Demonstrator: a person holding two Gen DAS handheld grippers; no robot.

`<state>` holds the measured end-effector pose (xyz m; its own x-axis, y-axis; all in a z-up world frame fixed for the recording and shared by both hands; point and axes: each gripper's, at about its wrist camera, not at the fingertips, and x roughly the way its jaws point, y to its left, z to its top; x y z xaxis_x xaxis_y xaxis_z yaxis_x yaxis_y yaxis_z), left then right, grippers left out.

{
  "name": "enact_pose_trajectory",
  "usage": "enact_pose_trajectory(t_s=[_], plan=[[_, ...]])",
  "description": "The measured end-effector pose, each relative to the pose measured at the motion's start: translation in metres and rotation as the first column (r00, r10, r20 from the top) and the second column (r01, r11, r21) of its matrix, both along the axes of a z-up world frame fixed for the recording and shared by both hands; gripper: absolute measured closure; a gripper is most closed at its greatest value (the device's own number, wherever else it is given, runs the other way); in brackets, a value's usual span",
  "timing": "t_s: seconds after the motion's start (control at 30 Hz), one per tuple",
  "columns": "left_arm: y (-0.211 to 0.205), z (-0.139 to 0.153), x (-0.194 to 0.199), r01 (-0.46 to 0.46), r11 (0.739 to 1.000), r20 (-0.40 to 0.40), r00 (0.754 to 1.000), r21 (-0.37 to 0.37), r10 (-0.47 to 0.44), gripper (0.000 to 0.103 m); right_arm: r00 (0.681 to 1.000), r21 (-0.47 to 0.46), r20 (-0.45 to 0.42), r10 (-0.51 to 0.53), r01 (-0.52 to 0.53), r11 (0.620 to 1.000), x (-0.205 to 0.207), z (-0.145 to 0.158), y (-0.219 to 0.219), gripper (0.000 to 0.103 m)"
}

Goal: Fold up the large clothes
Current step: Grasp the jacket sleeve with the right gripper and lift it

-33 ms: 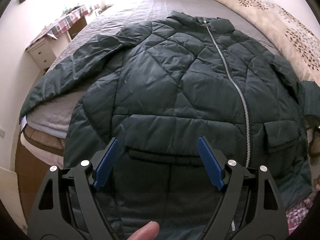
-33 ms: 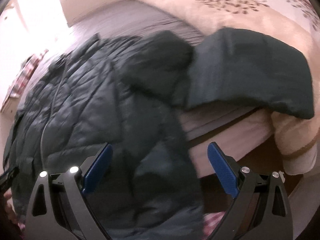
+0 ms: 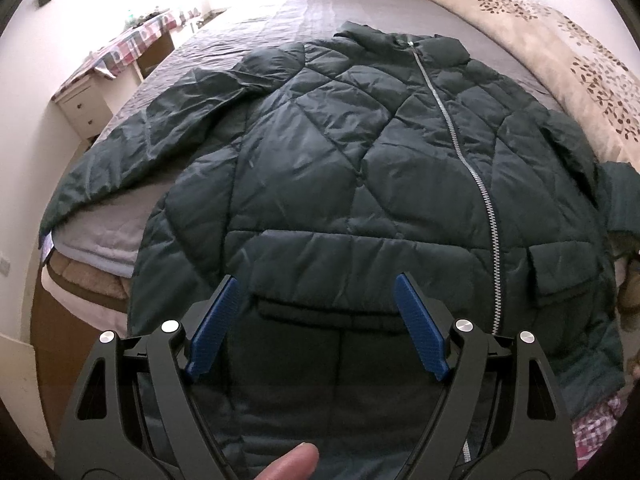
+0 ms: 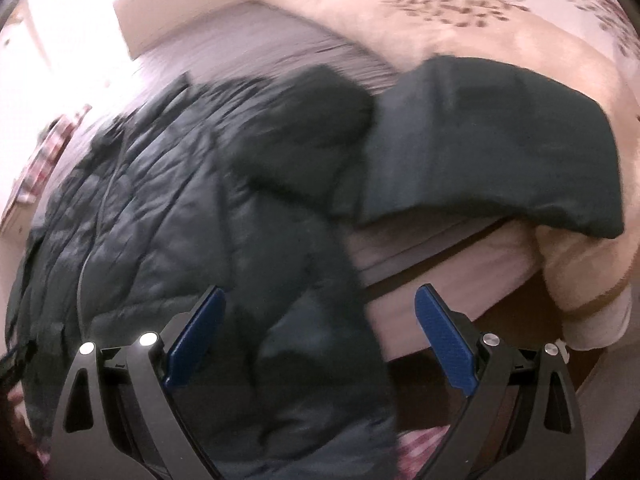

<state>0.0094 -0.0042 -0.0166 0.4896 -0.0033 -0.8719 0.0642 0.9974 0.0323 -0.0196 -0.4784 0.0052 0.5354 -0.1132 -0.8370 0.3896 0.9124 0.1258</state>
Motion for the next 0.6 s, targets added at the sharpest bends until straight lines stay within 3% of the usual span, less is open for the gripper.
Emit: enact_pose_trajectory(t_s=[0.17,0.27,0.37,0.47,0.53,0.6], plan=[[0.0,-0.002,0.004,0.0,1.0,-0.011,1.0,0.005,0.0,0.023,0.991,0.034,0.033,-0.132,0.131,0.991,-0.002,0.002,-0.044,0.013],[0.001,-0.003,0.006,0.001,1.0,-0.015,1.0,0.009,-0.001,0.023,0.98,0.083,0.041,-0.194,0.19,0.978,0.003,-0.001,-0.068,0.02],[0.001,-0.004,0.006,0.0,1.0,-0.016,1.0,0.009,0.001,0.023,0.965,0.163,0.045,-0.258,0.248,0.955,0.009,-0.007,-0.091,0.035],[0.002,-0.005,0.007,-0.005,1.0,-0.019,1.0,0.007,0.005,0.023,0.933,0.269,0.056,-0.356,0.329,0.905,0.01,-0.015,-0.112,0.05],[0.003,-0.006,0.007,-0.008,1.0,-0.02,1.0,0.003,0.008,0.023,0.908,0.312,0.074,-0.412,0.371,0.875,0.009,-0.016,-0.118,0.072],[0.004,-0.006,0.008,-0.01,1.0,-0.021,1.0,-0.001,0.01,0.023,0.893,0.307,0.096,-0.439,0.393,0.867,0.009,-0.013,-0.121,0.086]])
